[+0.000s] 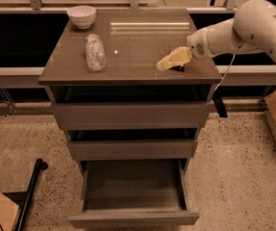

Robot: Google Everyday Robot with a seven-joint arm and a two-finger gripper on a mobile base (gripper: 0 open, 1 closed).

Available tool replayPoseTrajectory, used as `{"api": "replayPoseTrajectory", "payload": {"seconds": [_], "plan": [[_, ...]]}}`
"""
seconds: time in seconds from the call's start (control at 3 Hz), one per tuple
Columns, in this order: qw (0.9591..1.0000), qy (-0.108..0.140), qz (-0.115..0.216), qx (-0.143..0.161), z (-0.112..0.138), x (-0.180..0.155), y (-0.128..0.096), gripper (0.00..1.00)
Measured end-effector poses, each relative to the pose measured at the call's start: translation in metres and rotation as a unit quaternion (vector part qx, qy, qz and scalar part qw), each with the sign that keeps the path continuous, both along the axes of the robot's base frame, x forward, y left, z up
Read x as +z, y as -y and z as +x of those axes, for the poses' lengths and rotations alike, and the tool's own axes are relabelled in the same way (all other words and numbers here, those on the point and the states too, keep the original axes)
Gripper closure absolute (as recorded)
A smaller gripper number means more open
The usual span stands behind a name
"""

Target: Place rxbar chocolate into bottom drawer

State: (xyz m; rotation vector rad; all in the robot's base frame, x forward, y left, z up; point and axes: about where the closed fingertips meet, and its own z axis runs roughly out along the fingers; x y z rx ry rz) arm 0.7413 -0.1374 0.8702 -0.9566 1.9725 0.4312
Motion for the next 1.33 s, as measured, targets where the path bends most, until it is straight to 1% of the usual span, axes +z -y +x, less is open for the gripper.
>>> {"api": "replayPoseTrajectory", "payload": {"seconds": [0.33,0.67,1.0,1.33], "plan": [[0.9988,0.009,0.031,-0.036,0.037,-0.011,0.003,0.00],[0.9972,0.006,0.039,-0.063,0.054,-0.023,0.011,0.00],[0.9953,-0.003,0.038,-0.089,0.055,-0.034,0.026,0.00],[0.9945,-0.020,0.028,-0.099,0.047,-0.045,0.029,0.19]]}}
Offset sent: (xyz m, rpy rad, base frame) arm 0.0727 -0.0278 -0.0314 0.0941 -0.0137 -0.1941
